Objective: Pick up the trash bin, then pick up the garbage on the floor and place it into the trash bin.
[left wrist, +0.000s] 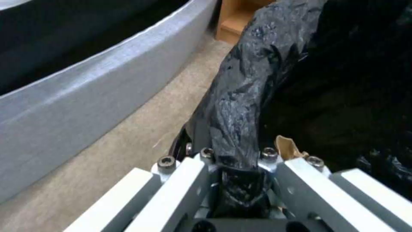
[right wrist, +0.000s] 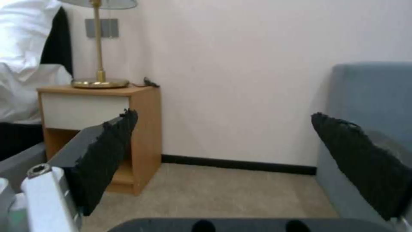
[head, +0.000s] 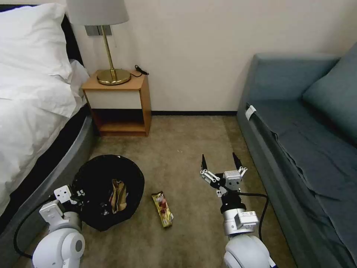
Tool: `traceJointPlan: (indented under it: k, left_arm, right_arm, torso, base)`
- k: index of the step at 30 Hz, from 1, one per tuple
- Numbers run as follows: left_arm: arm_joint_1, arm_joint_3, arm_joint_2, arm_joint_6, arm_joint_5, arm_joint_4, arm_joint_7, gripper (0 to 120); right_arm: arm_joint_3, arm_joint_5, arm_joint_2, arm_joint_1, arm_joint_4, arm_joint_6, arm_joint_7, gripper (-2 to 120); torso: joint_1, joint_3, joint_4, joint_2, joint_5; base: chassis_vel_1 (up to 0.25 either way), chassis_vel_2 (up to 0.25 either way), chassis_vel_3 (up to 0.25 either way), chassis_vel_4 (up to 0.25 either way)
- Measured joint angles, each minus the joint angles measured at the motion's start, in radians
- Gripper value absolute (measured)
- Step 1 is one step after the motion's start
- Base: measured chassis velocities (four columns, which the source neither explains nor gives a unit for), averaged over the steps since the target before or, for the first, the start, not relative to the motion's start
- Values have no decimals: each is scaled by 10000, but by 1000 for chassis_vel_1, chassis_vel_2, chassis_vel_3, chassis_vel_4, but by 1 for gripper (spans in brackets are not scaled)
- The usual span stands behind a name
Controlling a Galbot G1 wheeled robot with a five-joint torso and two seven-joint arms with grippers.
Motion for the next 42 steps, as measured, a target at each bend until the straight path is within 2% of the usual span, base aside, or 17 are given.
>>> traceJointPlan:
  k: [1,5,6,10,11,15,16,18,21,22,25,26,31,37,38,42]
  left_arm:
    - [0,0,0,0,0,0,0,3]
    - [14,1,19,-1,-4,-38,3,3]
    - [14,1,19,-1,-4,-38,3,3]
    - [6,-71,70,44,-82,-123,3,3]
    - [6,-71,70,44,-82,-123,3,3]
    - [60,-143,57,73,-106,-282,2,3]
    - [60,-143,57,73,-106,-282,2,3]
    - [97,-186,36,75,-123,-366,2,3]
    - [103,-256,25,75,-145,-395,2,3]
    - [103,-256,25,75,-145,-395,2,3]
    - [104,-325,28,77,-172,-418,-5,3]
    - [104,-325,28,77,-172,-418,-5,3]
    - [107,-390,38,81,-230,-429,-12,3]
    - [143,-409,31,74,-236,-412,-14,3]
    - [159,-427,30,71,-236,-407,-16,3]
    - [169,-434,16,68,-237,-409,-19,3]
  right_arm:
    - [0,0,0,0,0,0,0,100]
    - [-504,1560,-1044,942,-489,-703,-208,100]
    - [-504,1560,-1044,942,-489,-703,-208,100]
    - [-1766,4406,-2213,2565,-846,-1803,-320,100]
    - [-1766,4406,-2213,2565,-846,-1803,-320,100]
    - [-3996,7250,-2726,4524,-1708,-2454,176,100]
    - [-3996,7250,-2726,4524,-1708,-2454,176,100]
    - [-5226,8576,-2733,5546,-2252,-2780,561,100]
    - [-6946,9755,-2579,7016,-2895,-3107,923,100]
    - [-6946,9755,-2579,7016,-2895,-3107,923,100]
    - [-8521,10458,-2369,8127,-3507,-3328,1113,100]
    - [-8521,10458,-2369,8127,-3507,-3328,1113,100]
    - [-10447,10515,-1802,8977,-4835,-3359,1120,100]
    - [-11585,10346,-1067,9305,-6008,-3165,1106,100]
    - [-11913,10196,-708,9402,-6520,-3015,1047,100]
    - [-12174,10053,-214,9478,-7111,-2844,968,100]
  torso:
    - [0,0,0,0,0]
    - [0,-1,1,0,2]
    - [0,-1,1,0,2]
    - [-1,-2,2,0,1]
    - [-1,-2,2,0,1]
    - [0,-1,1,0,1]
    - [0,-1,1,0,1]
    - [0,-1,2,0,2]
    - [-1,-2,4,0,0]
    - [-1,-2,4,0,0]
    - [0,-1,4,0,-1]
    - [0,-1,4,0,-1]
    - [0,-1,0,0,0]
    - [0,-1,1,0,-1]
    - [0,-1,2,0,2]
    - [-1,-1,2,0,0]
  base:
    - [-96,132,128,-155]
    - [-30,34,31,-34]
    - [0,0,0,0]
    - [19,-19,-15,26]
    - [0,0,0,0]
    - [0,0,0,0]
    - [0,0,0,0]
    - [0,0,0,0]
    - [0,0,0,0]
    - [0,0,0,0]
    - [0,0,0,0]
    - [0,0,0,0]
    - [0,0,0,0]
    - [0,0,0,0]
    - [0,0,0,0]
    - [0,0,0,0]
